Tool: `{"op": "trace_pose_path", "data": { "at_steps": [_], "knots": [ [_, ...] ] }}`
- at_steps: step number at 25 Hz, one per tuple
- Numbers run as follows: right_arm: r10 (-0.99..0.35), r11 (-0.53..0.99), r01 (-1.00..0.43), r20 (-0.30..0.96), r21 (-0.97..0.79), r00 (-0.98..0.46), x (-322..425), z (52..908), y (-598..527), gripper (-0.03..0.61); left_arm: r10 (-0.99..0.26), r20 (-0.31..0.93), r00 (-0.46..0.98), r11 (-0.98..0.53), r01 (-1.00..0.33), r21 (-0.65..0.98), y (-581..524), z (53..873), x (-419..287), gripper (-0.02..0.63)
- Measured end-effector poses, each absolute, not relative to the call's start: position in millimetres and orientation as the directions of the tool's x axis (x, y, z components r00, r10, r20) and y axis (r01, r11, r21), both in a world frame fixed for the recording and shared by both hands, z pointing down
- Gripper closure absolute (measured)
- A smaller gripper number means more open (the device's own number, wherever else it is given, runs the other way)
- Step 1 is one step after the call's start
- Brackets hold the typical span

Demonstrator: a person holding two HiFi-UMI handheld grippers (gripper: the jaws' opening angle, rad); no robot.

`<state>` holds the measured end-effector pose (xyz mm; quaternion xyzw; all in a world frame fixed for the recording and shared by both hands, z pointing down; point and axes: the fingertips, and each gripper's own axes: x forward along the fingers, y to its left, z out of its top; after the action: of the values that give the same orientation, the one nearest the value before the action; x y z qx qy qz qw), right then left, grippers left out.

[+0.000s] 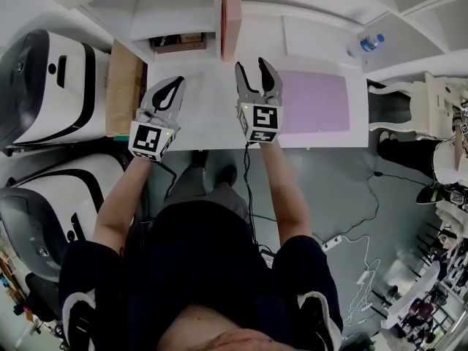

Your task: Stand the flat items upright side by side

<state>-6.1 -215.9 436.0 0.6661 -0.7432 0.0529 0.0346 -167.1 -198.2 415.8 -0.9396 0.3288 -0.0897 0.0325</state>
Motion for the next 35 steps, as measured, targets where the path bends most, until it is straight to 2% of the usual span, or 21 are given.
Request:
{"op": "trace_pose_path", "data": {
  "at_steps": [5, 9, 12, 18, 23, 29, 35],
  "knots": [
    [-0.984, 0.106, -0.988, 0.130, -0.109, -0.120, -1, 427, -188, 0.357, -0.604, 0.146, 0.783, -0.797, -0.593, -0.115, -192, 414, -158, 0.607],
    [-0.981, 0.104, -0.983, 0.144, -0.149, -0.126, 7, 420, -161, 0.356, -0.581, 0.150, 0.800, -0.814, -0.573, -0.099, -188, 410, -150, 0.535],
    [-0.980, 0.097, -0.981, 0.154, -0.166, -0.123, 19, 413, -136, 0.356, -0.560, 0.148, 0.815, -0.828, -0.553, -0.090, -179, 404, -138, 0.507],
    [-0.980, 0.080, -0.982, 0.168, -0.172, -0.109, 45, 403, -84, 0.353, -0.514, 0.143, 0.846, -0.858, -0.504, -0.101, -153, 393, -109, 0.391],
    [-0.982, 0.063, -0.981, 0.166, -0.185, -0.095, 68, 395, -38, 0.350, -0.482, 0.143, 0.865, -0.876, -0.472, -0.099, -128, 385, -82, 0.331],
    [-0.983, 0.034, -0.980, 0.170, -0.195, -0.068, 92, 390, 6, 0.319, -0.420, 0.160, 0.893, -0.907, -0.413, -0.075, -104, 382, -48, 0.247],
    [-0.982, -0.021, -0.976, 0.190, -0.218, -0.022, 113, 392, 37, 0.270, -0.333, 0.173, 0.927, -0.943, -0.331, -0.038, -93, 383, -16, 0.202]
  ]
}}
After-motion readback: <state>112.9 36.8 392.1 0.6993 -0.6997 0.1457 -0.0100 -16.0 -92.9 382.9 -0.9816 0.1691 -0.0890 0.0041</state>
